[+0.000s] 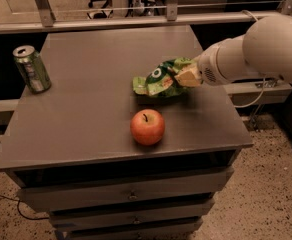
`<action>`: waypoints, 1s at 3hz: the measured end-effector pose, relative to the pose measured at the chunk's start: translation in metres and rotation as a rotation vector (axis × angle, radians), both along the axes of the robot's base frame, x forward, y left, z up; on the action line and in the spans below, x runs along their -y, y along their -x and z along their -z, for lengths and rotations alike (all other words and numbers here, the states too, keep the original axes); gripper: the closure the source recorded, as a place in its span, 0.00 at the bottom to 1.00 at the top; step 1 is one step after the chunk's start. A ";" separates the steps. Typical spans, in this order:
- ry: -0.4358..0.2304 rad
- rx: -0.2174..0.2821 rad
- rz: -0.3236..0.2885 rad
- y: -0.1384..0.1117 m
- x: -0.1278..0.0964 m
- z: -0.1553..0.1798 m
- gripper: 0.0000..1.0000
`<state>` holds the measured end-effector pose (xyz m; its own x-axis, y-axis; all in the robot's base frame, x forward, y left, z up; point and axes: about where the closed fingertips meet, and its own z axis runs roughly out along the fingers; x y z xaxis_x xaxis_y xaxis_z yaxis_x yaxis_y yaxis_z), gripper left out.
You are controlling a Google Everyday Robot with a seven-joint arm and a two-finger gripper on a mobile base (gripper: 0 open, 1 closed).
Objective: Move green rice chip bag near apple
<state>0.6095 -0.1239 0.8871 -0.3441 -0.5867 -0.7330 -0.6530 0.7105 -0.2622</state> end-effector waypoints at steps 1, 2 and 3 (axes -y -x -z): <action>0.002 -0.010 0.006 0.004 -0.001 0.001 0.12; 0.002 -0.018 0.007 0.006 -0.002 0.002 0.00; 0.001 -0.020 0.008 0.008 -0.001 0.002 0.00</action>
Offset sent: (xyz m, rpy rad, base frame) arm -0.0091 -0.0011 -0.0049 0.0013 0.0318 -0.0148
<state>0.6016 -0.1225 0.8852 -0.3639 -0.5847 -0.7251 -0.6521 0.7157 -0.2499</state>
